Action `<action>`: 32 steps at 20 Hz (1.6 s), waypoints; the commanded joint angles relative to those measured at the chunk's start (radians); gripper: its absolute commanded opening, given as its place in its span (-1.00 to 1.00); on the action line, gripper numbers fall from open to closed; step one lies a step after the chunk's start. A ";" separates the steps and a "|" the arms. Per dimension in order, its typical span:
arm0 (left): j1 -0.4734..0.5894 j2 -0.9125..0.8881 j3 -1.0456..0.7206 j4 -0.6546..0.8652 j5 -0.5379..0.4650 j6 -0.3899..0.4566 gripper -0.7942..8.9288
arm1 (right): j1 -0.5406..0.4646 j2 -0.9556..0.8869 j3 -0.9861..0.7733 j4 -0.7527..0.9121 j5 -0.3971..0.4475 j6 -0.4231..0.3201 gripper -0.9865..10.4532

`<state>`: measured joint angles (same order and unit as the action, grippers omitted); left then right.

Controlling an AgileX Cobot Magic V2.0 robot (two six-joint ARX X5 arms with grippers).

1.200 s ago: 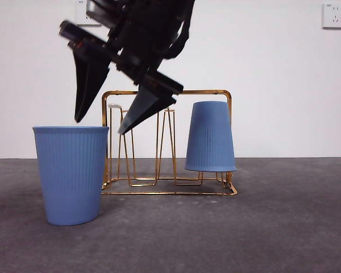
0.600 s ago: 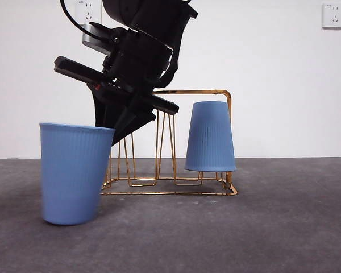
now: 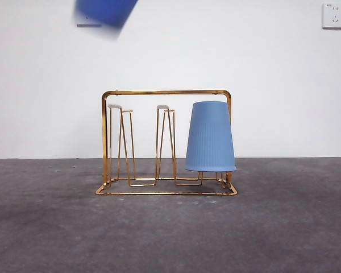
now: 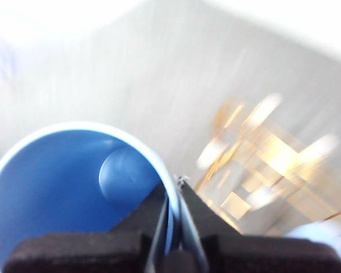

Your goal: Pick up cup 1,put cup 1 in the cup rack,pick up cup 2,put cup 2 in the cup rack

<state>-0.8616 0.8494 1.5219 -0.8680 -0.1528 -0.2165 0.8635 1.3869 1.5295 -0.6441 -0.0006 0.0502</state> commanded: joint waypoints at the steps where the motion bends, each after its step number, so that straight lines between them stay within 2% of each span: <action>1: -0.002 0.007 -0.005 0.126 0.071 0.006 0.13 | 0.000 -0.180 -0.003 0.001 0.045 -0.040 -0.86; 4: -0.002 0.031 -0.005 0.280 0.182 -0.006 0.13 | 0.000 -0.351 -0.003 0.021 0.093 -0.082 -0.86; 7: -0.001 0.066 -0.005 0.409 0.293 -0.026 0.13 | 0.000 -0.469 -0.003 0.061 0.099 -0.129 -0.86; 13: -0.001 0.187 -0.005 0.677 0.535 -0.139 0.14 | 0.000 -0.632 -0.003 0.154 0.097 -0.214 -0.86; 16: -0.001 0.259 -0.005 0.832 0.636 -0.218 0.14 | 0.000 -0.681 -0.003 0.207 0.068 -0.246 -0.86; 19: -0.002 0.327 -0.005 0.997 0.718 -0.313 0.14 | 0.000 -0.706 -0.003 0.258 -0.007 -0.257 -0.86; 23: -0.007 0.415 -0.005 1.209 0.766 -0.444 0.14 | 0.000 -0.707 -0.003 0.301 -0.038 -0.265 -0.86; 32: -0.024 0.542 -0.005 1.537 0.814 -0.640 0.14 | 0.000 -0.661 -0.003 0.396 -0.088 -0.284 -0.86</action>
<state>-0.8814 1.3911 1.5215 0.6392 0.6575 -0.7998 0.8639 0.7235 1.5311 -0.2607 -0.0845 -0.2287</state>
